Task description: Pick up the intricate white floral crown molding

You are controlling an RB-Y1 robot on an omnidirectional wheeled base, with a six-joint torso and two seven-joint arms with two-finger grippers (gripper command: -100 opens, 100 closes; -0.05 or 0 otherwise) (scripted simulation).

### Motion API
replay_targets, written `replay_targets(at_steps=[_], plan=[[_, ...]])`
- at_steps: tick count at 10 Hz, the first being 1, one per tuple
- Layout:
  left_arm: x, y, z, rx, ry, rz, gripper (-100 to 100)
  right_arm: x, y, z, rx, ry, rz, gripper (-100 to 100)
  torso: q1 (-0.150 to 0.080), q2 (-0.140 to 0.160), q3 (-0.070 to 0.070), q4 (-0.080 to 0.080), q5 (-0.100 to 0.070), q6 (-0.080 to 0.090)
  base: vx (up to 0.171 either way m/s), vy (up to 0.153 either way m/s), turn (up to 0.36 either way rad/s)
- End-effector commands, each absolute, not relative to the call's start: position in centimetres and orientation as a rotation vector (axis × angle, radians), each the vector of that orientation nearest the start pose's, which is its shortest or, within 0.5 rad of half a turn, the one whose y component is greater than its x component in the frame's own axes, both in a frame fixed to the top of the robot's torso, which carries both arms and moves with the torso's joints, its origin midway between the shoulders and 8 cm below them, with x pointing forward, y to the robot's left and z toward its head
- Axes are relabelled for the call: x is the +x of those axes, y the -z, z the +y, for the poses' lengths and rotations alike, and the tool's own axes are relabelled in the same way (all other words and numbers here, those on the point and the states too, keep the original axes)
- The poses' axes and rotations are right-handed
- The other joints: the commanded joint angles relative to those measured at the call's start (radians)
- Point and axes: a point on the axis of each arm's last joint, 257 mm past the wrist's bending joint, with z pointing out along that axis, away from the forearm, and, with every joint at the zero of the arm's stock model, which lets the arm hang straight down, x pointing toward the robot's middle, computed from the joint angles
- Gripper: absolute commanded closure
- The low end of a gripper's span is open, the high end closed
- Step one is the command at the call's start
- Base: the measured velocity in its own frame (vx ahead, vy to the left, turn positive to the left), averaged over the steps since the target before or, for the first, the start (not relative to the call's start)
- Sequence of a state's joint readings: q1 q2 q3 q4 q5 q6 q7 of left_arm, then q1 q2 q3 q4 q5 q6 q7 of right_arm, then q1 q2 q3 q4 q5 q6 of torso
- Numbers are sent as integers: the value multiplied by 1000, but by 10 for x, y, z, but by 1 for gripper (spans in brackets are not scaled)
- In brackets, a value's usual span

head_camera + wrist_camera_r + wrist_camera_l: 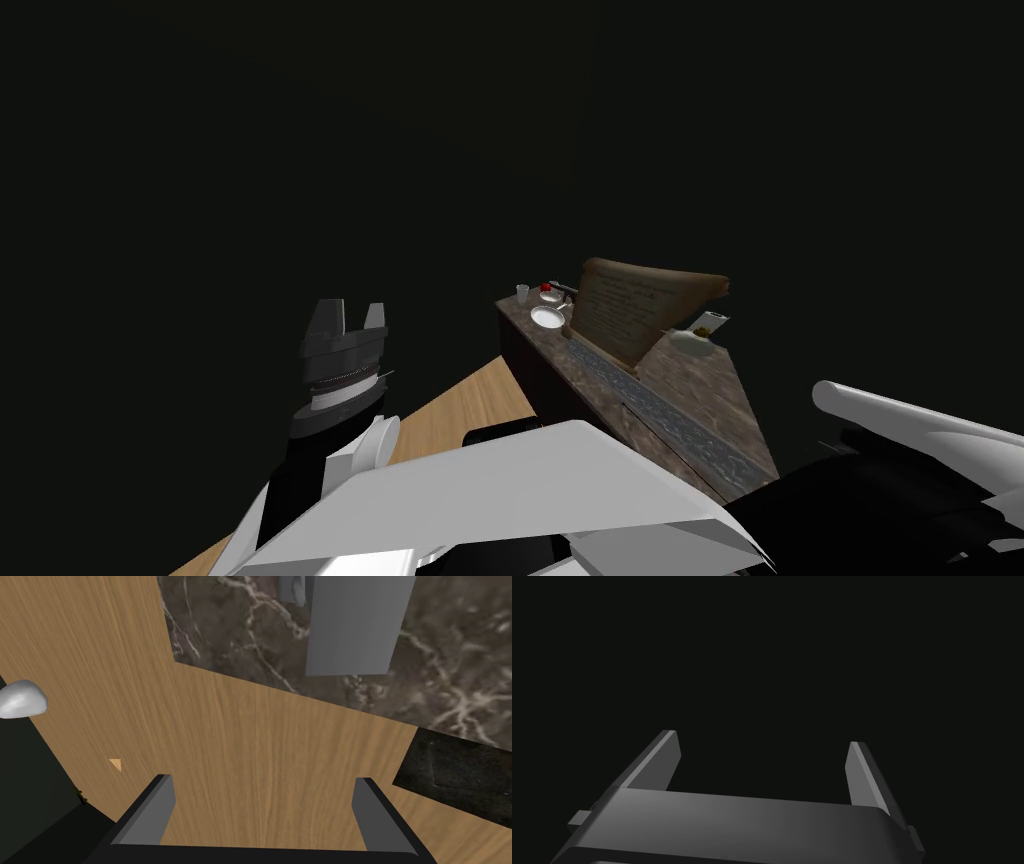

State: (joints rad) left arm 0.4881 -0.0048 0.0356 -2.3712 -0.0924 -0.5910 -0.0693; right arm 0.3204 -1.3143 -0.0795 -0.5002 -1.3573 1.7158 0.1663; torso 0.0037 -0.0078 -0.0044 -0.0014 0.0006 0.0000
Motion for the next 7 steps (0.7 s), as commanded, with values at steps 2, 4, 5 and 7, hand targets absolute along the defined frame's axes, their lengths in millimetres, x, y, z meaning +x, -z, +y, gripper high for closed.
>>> replay_targets(at_steps=[2,4,5,7], plan=[[307,-82,267,-420,1185,542,0,-71,271,-640,-2581,-389,-590,-100,0,0,0,0,0,1,105,23,130],[307,-82,267,-420,1185,542,0,-64,266,-634,-2575,-335,-557,-100,0,1,1,0,0,1,96,26,100],[307,-82,267,-420,1185,542,0,-65,266,-634,-2577,-335,-548,-100,0,0,0,0,0,0,92,25,71],[307,-82,267,-420,1185,542,0,-59,265,-628,-2570,-281,-515,-100,-1,4,2,1,0,1,51,11,45]])
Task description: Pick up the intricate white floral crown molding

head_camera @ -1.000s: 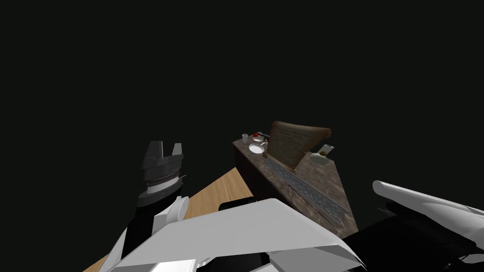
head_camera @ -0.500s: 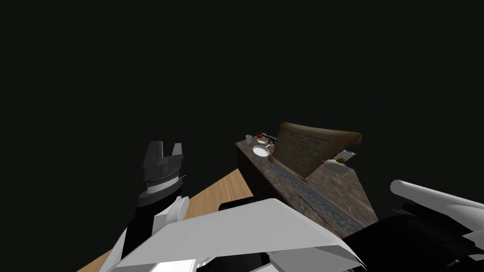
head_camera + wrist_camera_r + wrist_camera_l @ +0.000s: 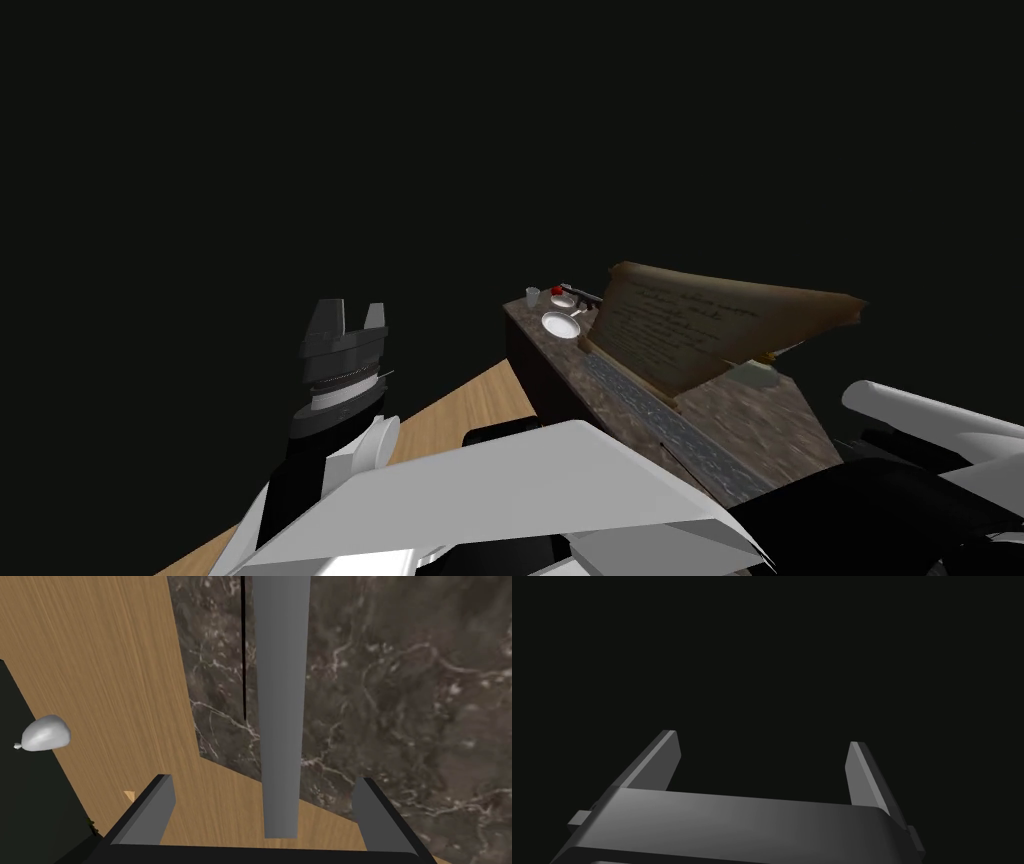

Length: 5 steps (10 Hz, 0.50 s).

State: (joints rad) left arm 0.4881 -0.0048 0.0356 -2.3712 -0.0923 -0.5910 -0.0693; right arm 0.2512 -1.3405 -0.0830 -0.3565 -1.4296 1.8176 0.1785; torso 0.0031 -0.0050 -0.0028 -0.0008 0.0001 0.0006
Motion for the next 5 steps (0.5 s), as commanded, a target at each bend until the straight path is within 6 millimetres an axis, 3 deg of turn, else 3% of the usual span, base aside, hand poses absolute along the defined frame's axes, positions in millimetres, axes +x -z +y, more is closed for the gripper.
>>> replay_targets(at_steps=[1,3,5], plan=[[307,-82,267,-420,1185,542,0,-52,265,-621,-2560,-231,-489,-100,0,0,0,0,0,0,154,51,192],[307,-82,267,-420,1185,542,0,-45,267,-615,-2552,-180,-462,-100,3,-7,-4,-2,1,0,149,48,100],[307,-82,267,-420,1185,542,0,-43,269,-611,-2544,-169,-461,-100,0,-2,-1,-1,0,0,55,-3,22]])
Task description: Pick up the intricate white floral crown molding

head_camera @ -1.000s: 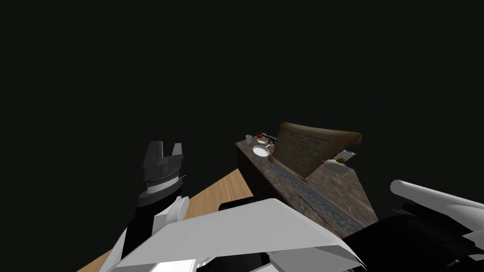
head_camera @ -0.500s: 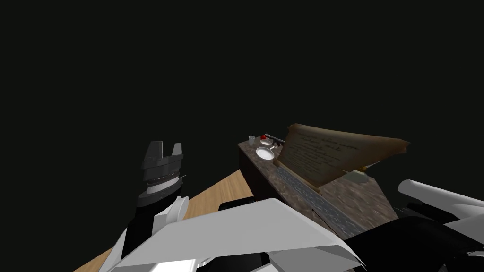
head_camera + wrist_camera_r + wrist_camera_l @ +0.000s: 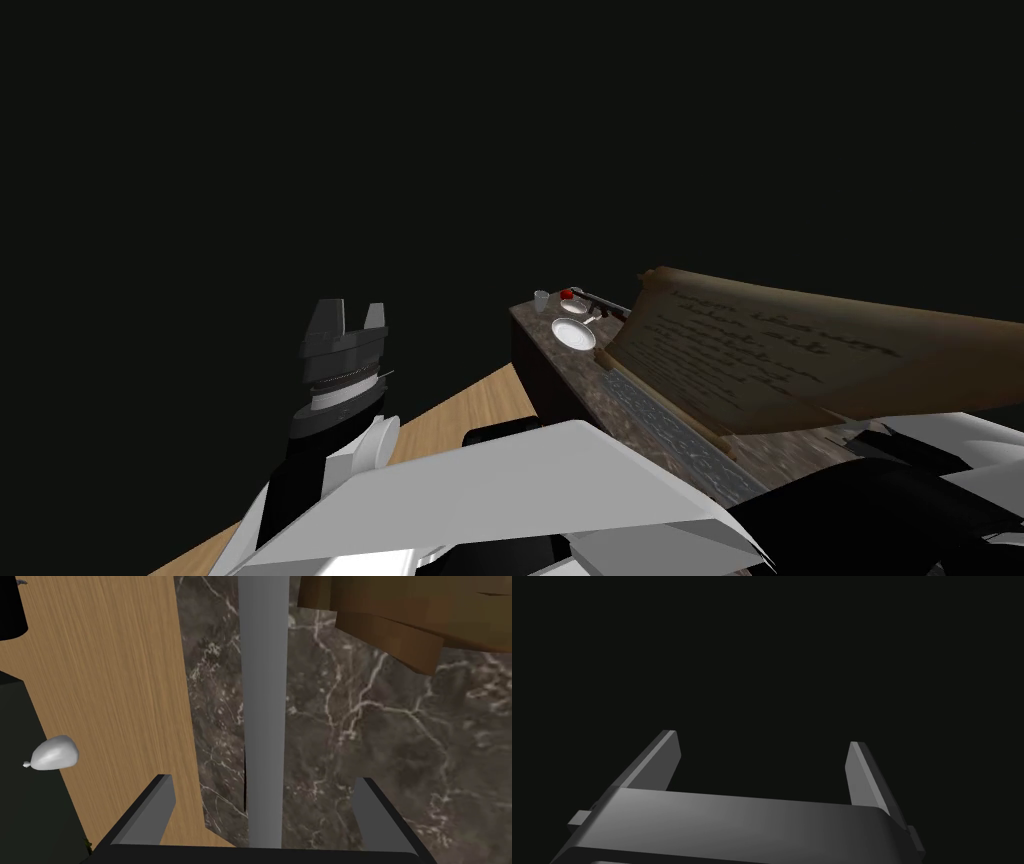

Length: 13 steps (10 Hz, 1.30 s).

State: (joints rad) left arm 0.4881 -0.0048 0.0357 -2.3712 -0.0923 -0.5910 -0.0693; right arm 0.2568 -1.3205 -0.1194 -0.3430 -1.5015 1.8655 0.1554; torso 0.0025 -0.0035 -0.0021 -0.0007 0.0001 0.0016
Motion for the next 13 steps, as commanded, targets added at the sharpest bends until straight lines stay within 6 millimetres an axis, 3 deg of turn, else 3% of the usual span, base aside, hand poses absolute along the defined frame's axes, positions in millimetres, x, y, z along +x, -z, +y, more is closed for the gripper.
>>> replay_targets(at_steps=[1,2,3,5,8,9,13], plan=[[307,-82,267,-420,1185,542,0,-43,269,-611,-2542,-167,-460,0,0,0,0,0,0,0,8,0,0],[307,-82,267,-420,1185,542,0,-44,285,-607,-2541,-166,-464,-100,0,2,1,1,0,0,-4,18,0],[307,-82,267,-420,1185,542,0,-56,284,-606,-2520,-213,-504,-100,1,4,3,1,0,1,-11,22,-18],[307,-82,267,-420,1185,542,0,-43,285,-607,-2536,-170,-485,-100,1,5,3,1,0,0,-5,5,-1],[307,-82,267,-420,1185,542,0,-44,285,-607,-2538,-168,-476,-100,0,4,2,1,0,0,0,0,0],[307,-82,267,-420,1185,542,0,-44,285,-607,-2539,-167,-474,100,0,4,2,1,0,0,0,0,0],[307,-82,267,-420,1185,542,0,-44,285,-607,-2539,-167,-475,100,-1,4,2,1,0,0,0,0,0]])
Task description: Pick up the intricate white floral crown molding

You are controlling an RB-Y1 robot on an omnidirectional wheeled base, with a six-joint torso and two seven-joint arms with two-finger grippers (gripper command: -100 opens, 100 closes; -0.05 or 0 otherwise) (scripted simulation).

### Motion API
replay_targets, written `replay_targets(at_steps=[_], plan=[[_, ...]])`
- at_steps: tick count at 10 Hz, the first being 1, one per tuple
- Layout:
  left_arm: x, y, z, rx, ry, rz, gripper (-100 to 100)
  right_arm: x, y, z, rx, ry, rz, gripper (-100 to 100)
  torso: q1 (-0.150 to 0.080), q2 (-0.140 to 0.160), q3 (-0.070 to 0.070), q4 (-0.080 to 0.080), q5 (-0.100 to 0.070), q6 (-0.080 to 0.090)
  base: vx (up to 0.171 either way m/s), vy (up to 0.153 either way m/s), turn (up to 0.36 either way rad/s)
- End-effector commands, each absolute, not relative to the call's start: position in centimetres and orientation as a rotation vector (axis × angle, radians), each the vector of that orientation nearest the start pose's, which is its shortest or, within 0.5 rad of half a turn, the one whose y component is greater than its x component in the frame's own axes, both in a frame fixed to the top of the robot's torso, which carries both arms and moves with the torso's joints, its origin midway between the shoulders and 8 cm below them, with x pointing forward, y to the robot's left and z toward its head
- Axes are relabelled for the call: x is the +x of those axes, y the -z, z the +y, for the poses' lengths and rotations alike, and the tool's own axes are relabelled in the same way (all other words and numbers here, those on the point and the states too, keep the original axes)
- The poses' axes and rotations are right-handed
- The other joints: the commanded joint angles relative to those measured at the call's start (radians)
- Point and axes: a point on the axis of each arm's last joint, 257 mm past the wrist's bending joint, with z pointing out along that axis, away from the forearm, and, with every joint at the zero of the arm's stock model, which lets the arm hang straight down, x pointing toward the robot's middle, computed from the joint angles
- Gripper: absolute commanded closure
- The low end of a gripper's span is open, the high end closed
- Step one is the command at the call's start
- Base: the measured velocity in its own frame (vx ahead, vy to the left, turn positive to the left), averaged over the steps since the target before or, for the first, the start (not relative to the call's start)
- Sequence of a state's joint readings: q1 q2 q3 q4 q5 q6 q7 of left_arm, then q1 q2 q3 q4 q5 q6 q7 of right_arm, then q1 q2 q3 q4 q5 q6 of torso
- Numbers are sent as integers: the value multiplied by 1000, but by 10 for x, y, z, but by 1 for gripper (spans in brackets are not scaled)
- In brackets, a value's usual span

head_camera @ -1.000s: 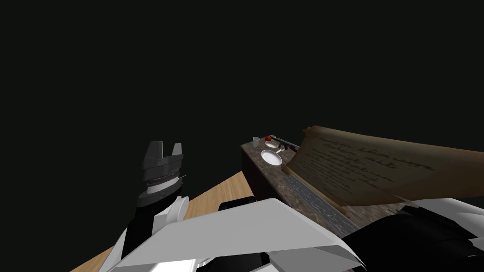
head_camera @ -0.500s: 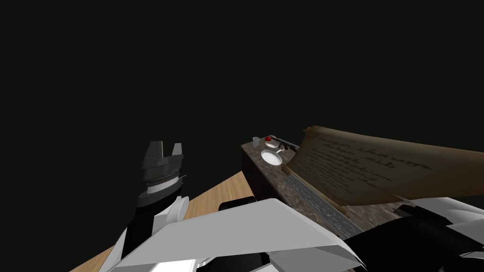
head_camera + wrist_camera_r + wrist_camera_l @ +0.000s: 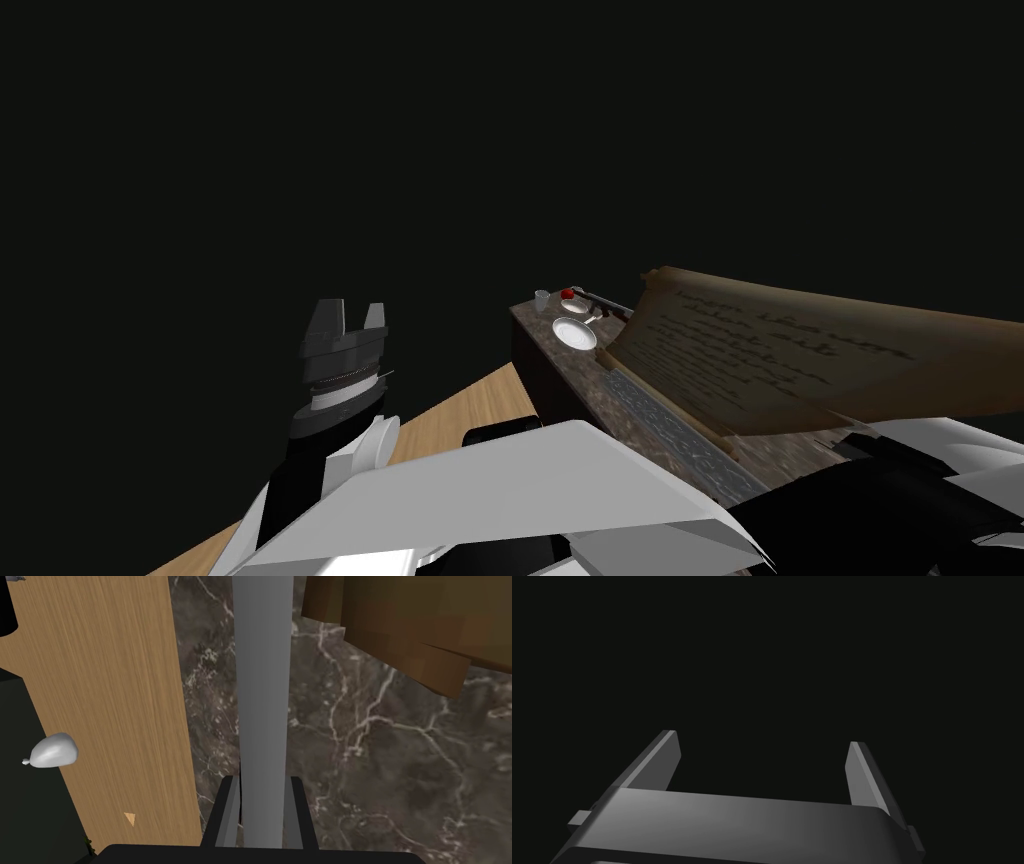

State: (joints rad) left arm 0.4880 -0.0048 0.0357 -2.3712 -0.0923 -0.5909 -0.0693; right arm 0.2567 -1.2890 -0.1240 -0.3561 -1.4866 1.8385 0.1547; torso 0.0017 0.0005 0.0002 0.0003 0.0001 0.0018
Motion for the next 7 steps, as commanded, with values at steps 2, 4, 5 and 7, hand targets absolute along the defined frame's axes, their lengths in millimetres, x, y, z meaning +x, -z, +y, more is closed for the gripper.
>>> replay_targets(at_steps=[2,4,5,7], plan=[[307,-82,267,-420,1185,542,0,-43,269,-611,-2543,-167,-461,100,0,0,0,0,0,0,6,-7,4],[307,-82,267,-420,1185,542,0,-42,269,-611,-2532,-182,-498,100,-1,-1,-1,0,1,0,8,-20,2],[307,-82,267,-420,1185,542,0,-43,269,-611,-2543,-167,-461,100,0,-1,-1,0,1,-1,0,0,0],[307,-82,267,-420,1185,542,0,-43,269,-611,-2538,-174,-475,0,1,0,0,0,1,0,0,0,0]])
